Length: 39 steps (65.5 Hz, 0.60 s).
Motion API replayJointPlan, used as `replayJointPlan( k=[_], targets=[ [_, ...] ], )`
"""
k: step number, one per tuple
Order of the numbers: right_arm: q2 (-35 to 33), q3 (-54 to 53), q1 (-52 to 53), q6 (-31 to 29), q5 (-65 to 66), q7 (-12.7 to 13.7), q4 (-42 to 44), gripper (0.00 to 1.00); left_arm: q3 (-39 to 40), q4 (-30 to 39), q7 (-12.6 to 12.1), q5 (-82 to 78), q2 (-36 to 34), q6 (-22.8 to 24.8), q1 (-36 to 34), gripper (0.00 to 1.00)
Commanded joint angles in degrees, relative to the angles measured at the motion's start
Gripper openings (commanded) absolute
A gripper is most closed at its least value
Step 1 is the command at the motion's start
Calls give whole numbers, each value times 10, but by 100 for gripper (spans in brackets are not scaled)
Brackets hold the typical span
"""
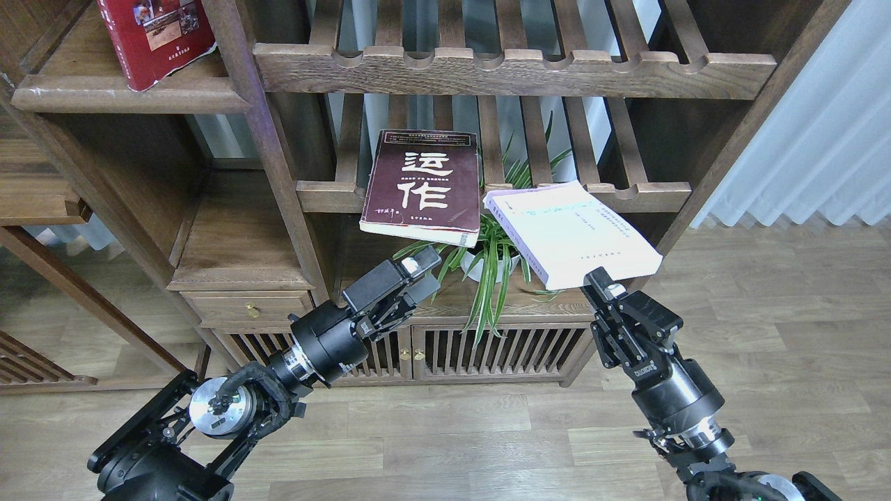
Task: Organize books on shelf
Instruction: 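Bring the left gripper to the white book and grasp its edge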
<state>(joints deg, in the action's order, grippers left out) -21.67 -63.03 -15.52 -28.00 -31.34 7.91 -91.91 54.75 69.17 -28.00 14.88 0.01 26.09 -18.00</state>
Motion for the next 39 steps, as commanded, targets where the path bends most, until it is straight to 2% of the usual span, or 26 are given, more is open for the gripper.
replayJointPlan(
  k=[1,16,39],
  targets=[
    [0,14,0,0,5,1,-1,0,-1,-4,0,1,0,0,-8,95],
    [-2,35,-1,0,15,1,-2,0,-22,-5,0,38,0,-24,-18,94],
    [1,33,-5,0,22,-1,-10,0,-56,-11,0,39,0,-30,-19,95]
  ],
)
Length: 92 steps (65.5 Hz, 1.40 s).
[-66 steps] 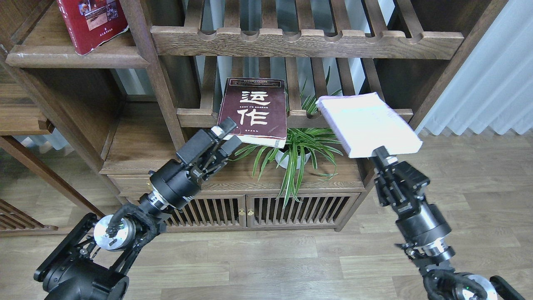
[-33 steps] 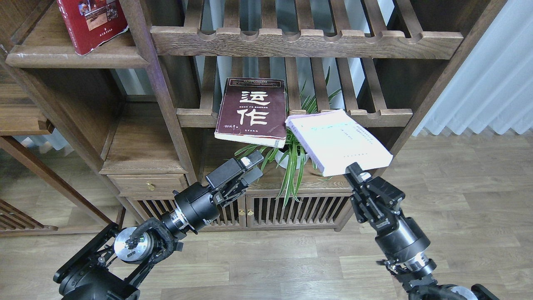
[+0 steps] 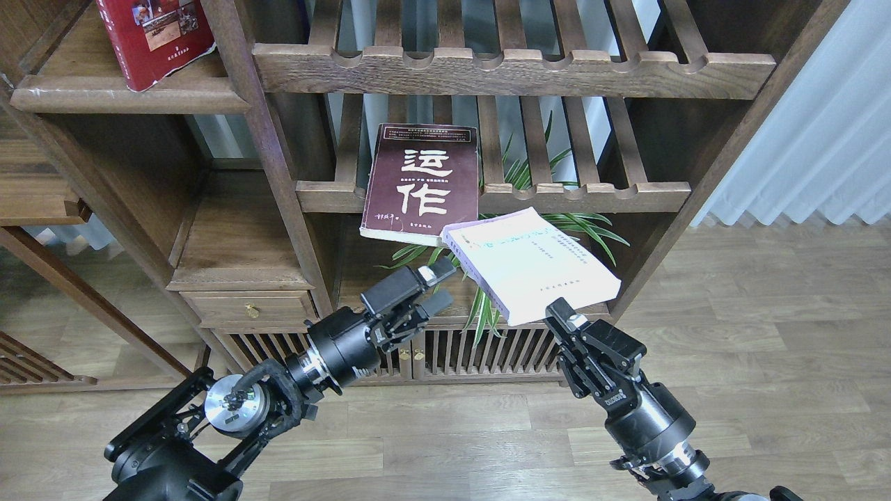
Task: Organize books on shelf
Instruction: 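Bring the left gripper to the white book and grasp its edge, then hand the white book from the right gripper to the left gripper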
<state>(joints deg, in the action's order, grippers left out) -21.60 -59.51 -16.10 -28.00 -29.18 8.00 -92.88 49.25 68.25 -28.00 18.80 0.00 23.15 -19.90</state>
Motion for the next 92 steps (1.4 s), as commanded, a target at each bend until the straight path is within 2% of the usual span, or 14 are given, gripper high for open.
replayJointPlan(
  k=[1,12,24,32,49,60,72,80,87,92],
  targets=[
    [1,-3,1,0,-1,-2,0,0,-1,-1,0,0,0,0,0,95],
    [2,-10,12,0,-2,-3,0,0,-1,-1,0,1,0,0,0,95],
    [-3,-16,29,0,-3,-18,-17,0,3,1,0,3,0,2,-13,96],
    [-3,-19,33,0,-3,-18,-29,0,5,2,29,24,0,3,-33,95],
    [-5,-19,35,0,-2,-17,-33,0,13,0,31,62,0,1,-70,93],
    [-4,-19,36,0,3,-15,-36,0,10,-5,29,62,0,-8,-78,84],
    [-5,-19,41,0,11,-15,-37,0,8,-21,29,63,0,-14,-117,75],
    [-4,-19,41,0,12,-14,-38,0,8,-25,29,64,0,-40,-135,71],
    [-6,-18,41,0,12,-14,-39,0,4,-24,29,64,0,-78,-138,56],
    [-6,-18,44,0,12,-14,-39,0,3,-24,29,64,0,-94,-143,56]
  ],
)
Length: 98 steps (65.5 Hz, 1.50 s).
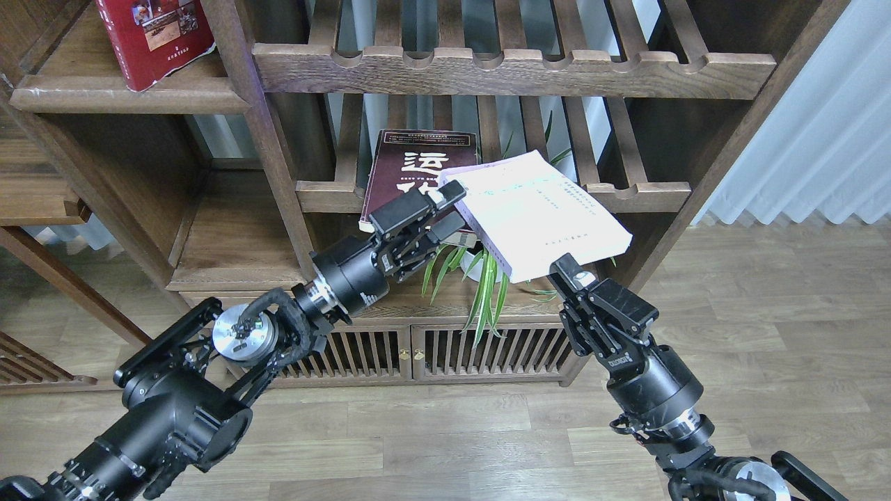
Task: Organize books on shelf
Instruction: 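Hand the white book from the right gripper to the left gripper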
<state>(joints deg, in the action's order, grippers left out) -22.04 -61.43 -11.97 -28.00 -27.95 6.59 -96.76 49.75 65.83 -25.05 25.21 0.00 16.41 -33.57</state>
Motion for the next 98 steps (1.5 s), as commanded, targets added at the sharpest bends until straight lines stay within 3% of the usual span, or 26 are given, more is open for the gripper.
replayJointPlan(
  k=[1,21,33,39,40,46,70,73,76,80,87,89,98],
  targets=[
    [-2,1,3,0,0,0,0,0,-3,0,-1,0,0,-27,-8,56],
    [-1,2,15,0,0,-1,0,0,-23,0,-1,0,0,-32,-17,59],
    [2,8,14,0,5,2,0,0,-28,0,-1,0,0,-43,-29,53],
    [6,10,14,0,18,2,-1,0,-29,0,0,16,0,-65,-39,44],
    [9,11,15,0,22,2,-1,0,-28,0,0,36,0,-71,-45,31],
    [9,11,15,0,23,1,-1,0,-28,-1,0,56,0,-70,-47,9],
    [9,11,16,0,22,-4,0,4,-28,10,-1,57,0,-66,-48,5],
    [9,10,16,0,22,-5,0,9,-26,14,-1,57,0,-63,-49,5],
    [7,10,17,0,23,-5,1,29,-24,25,-1,57,0,-63,-51,5],
    [5,5,16,0,23,-4,1,46,-19,39,-1,55,0,-63,-52,5],
    [2,0,17,0,23,-4,5,56,-10,57,-5,52,0,-63,-53,5],
    [2,-4,17,0,23,-4,10,63,-4,75,-10,48,0,-66,-54,5],
    [3,-9,15,0,24,-4,18,71,-2,108,-14,27,0,-67,-52,5]
  ],
)
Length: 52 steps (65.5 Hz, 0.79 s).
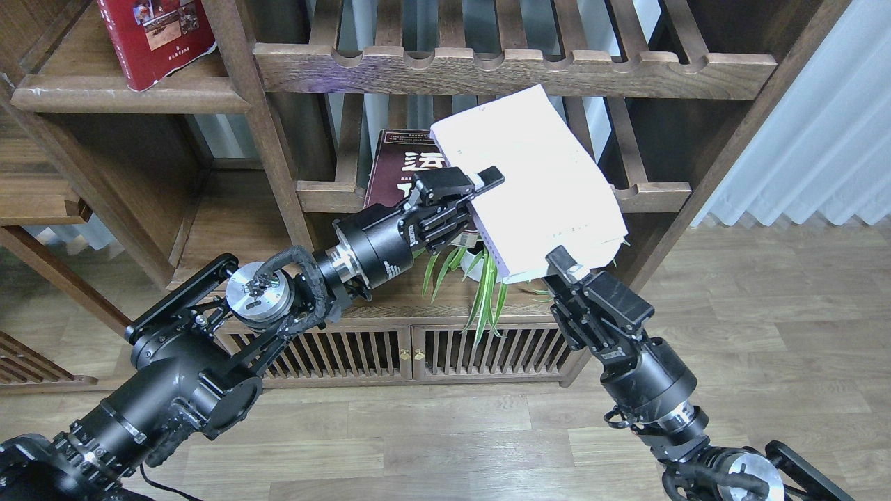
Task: Organize books on shelf
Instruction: 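Hand the white book from the right gripper to the left gripper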
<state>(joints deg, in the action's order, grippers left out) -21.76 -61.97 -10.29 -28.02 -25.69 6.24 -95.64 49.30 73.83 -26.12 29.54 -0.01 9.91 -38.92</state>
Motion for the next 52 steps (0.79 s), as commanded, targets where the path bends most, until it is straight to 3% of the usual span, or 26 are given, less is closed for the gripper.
replayJointPlan(
  k=[1,9,27,31,52],
  targets=[
    [1,-4,-2,0,0,0,7,72,3,30,-3,-17,0,-2,2,5],
    [1,-5,-2,0,1,0,15,80,4,71,-3,-19,0,-1,15,5],
    [8,-3,-1,0,0,0,41,81,18,157,-8,-19,-93,6,53,5],
    [8,-3,0,0,-1,-1,49,81,32,170,-19,-19,-111,11,62,5],
    [8,-3,2,0,-1,-1,62,82,121,265,-19,-19,-174,23,141,5]
  ],
)
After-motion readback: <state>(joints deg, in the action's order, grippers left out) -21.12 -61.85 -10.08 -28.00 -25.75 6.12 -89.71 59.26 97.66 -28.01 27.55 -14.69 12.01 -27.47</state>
